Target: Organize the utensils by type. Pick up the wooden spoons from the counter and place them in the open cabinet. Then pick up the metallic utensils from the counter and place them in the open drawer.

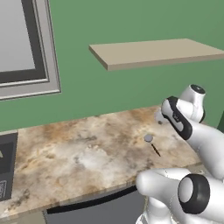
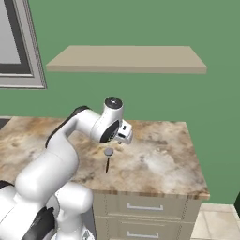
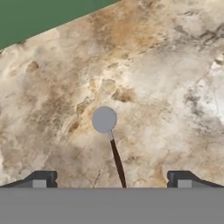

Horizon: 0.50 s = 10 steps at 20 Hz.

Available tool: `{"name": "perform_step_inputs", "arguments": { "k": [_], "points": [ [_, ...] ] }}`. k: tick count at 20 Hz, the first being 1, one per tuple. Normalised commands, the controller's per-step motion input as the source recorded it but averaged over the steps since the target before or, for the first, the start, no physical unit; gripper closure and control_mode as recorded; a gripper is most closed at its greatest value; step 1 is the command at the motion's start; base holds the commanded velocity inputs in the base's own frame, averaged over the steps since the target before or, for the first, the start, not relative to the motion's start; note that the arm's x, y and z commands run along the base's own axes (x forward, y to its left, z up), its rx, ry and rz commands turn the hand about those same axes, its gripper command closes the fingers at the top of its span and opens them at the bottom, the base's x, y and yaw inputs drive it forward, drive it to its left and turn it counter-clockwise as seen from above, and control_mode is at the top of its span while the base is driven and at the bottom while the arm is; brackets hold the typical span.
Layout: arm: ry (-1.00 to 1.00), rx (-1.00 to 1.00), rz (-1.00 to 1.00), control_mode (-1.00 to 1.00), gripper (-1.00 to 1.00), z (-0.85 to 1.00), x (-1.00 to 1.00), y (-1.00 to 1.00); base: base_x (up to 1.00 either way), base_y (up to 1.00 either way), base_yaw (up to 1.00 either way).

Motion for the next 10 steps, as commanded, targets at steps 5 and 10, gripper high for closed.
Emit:
{"name": "perform_step_inputs", "arguments": {
  "k": [5, 10],
  "points": [
    [0.07, -0.23, 0.01, -1.00, -1.00, -0.22, 0.28, -0.04, 0.01, 0.00, 0.00],
    [0.11, -0.31, 0.00, -1.00, -1.00, -0.67, 0.55, 0.05, 0.00, 0.00, 0.00]
  ]
}}
